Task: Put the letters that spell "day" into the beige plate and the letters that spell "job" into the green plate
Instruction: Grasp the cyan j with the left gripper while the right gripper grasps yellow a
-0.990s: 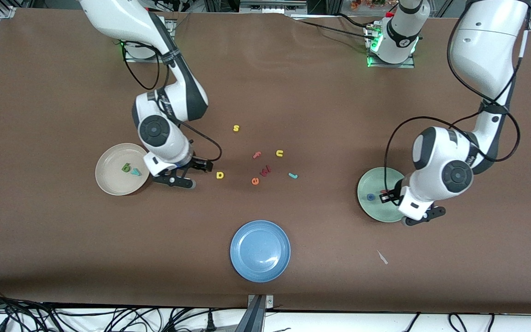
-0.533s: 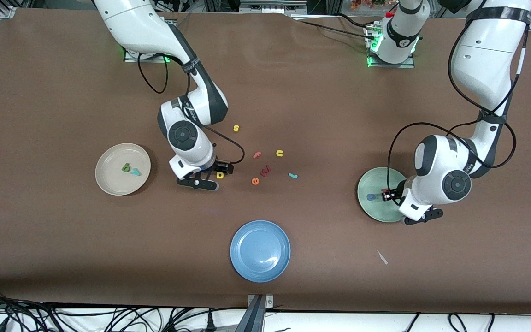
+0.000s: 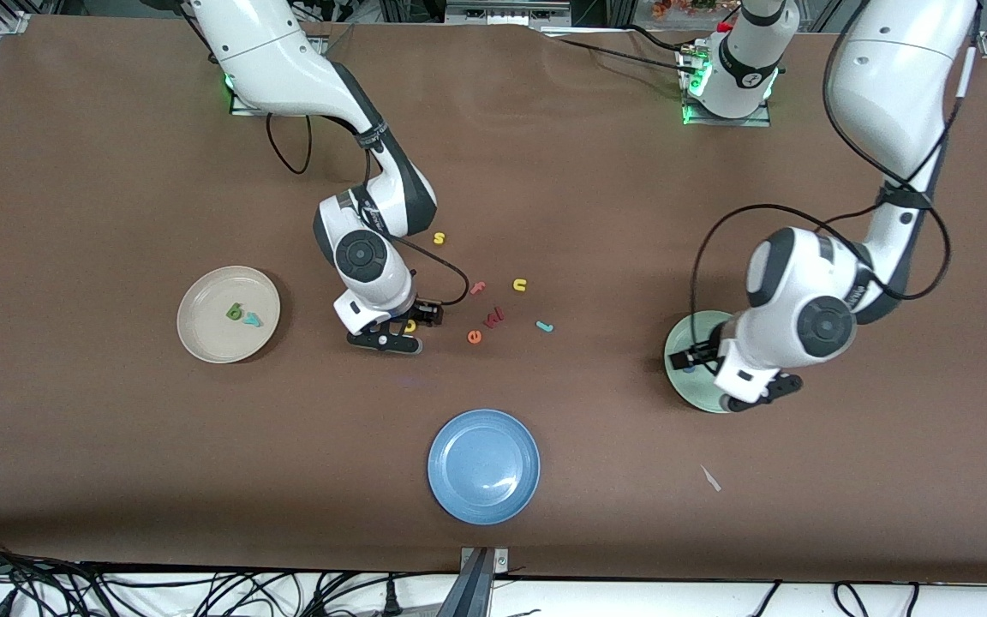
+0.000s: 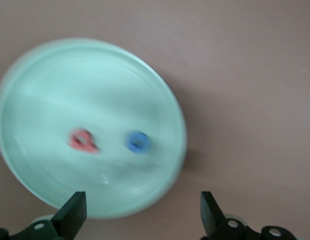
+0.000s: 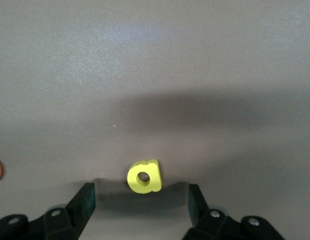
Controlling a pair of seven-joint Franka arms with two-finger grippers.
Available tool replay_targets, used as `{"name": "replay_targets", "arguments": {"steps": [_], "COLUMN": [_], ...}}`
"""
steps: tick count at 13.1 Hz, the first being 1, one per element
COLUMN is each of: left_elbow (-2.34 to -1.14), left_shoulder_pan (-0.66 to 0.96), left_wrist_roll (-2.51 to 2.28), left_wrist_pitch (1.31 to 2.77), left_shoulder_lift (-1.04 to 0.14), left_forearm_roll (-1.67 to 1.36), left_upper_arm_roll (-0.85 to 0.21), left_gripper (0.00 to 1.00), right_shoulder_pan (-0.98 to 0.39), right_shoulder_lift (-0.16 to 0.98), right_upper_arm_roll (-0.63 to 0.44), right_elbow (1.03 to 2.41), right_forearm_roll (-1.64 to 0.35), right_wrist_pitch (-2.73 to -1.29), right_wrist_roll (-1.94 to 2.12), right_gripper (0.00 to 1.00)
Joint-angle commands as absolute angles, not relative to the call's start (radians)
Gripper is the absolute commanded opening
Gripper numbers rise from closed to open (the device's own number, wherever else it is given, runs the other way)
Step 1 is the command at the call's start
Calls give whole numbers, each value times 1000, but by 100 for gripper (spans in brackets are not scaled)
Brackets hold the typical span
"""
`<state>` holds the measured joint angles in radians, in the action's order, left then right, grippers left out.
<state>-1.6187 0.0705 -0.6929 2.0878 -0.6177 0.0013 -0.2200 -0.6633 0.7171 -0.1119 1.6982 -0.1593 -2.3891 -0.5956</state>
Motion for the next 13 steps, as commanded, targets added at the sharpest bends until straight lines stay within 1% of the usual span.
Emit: {"name": "replay_targets", "arguments": {"steps": [1, 4, 8, 9, 11, 12, 13], "left_elbow": [-1577, -1497, -1399, -1381, -1365, -1365, -1365], "left_shoulder_pan": [173, 270, 391, 411, 414, 425, 436], "left_wrist_roll": [-971, -1229, -1492, -1552, -1585, -1603, -1609], "left_wrist_pitch": [2077, 2082, 2114, 2127, 2164, 2180, 2193], "left_shoulder_lift": [-653, -728, -839, -860, -874, -876, -887], "left_forearm_roll": [8, 6, 0, 6, 2, 5, 8], "left_upper_arm_roll": [-219, -219, -218, -213, -212, -212, -212], "left_gripper": [100, 100, 100, 100, 100, 97, 85], "right_shoulder_pan": [-664, -660, -657, -657, -655, -655, -655], "right_shoulder_lift": [735, 736, 739, 739, 745, 750, 752], "right_upper_arm_roll": [-112, -112, -113, -114, -114, -114, -114], "right_elbow": [1669, 1667, 1667, 1667, 1667, 1663, 1658], "right_forearm_roll": [-169, -172, -169, -169, -166, -166, -166], "right_wrist_pitch": [-2390, -2390, -2390, -2390, -2390, -2391, -2391], "right_wrist_roll": [-591, -589, -586, -586, -584, -586, -586], "right_gripper": [72, 66, 60, 58, 58, 57, 54]}}
